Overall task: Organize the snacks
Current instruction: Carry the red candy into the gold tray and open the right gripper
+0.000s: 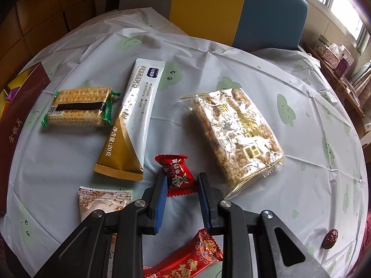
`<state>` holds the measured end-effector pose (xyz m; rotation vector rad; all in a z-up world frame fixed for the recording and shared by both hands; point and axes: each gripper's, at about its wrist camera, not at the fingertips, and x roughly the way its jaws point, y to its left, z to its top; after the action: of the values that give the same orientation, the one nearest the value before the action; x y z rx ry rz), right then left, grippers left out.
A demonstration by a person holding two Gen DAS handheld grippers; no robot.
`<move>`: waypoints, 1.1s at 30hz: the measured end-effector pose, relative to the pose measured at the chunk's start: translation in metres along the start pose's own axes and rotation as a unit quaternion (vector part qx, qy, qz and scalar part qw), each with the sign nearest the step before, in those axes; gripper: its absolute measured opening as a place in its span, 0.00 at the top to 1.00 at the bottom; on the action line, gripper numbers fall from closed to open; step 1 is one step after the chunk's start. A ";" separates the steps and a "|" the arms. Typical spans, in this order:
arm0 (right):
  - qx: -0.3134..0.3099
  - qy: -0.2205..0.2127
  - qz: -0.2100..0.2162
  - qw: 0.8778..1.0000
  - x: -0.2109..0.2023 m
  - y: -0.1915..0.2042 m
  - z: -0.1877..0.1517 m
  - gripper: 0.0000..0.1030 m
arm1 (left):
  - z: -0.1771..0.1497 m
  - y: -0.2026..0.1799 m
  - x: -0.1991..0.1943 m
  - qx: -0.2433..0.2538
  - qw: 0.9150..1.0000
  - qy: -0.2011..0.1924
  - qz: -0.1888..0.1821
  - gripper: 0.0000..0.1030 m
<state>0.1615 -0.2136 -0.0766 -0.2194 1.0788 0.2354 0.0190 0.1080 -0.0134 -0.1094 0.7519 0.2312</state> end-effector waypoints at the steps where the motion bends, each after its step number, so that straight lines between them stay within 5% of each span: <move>1: 0.000 -0.001 -0.002 1.000 0.000 0.001 0.000 0.75 | -0.001 -0.002 -0.001 -0.001 1.000 -0.001 -0.003 0.00; 19: 0.021 0.011 -0.005 1.000 -0.005 0.000 0.007 0.75 | -0.011 0.001 -0.004 -0.020 1.000 0.004 -0.012 0.00; 27: 0.022 -0.038 -0.003 0.999 -0.038 0.016 0.020 0.75 | -0.014 0.009 -0.002 -0.025 1.000 0.006 -0.005 0.00; 33: -0.012 -0.081 0.057 0.995 -0.072 0.062 0.035 0.75 | -0.014 0.023 -0.001 -0.045 0.999 0.006 0.015 0.00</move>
<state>0.1396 -0.1505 -0.0006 -0.1573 0.9288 0.3627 0.0036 0.1273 -0.0227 -0.1860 0.7556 0.2937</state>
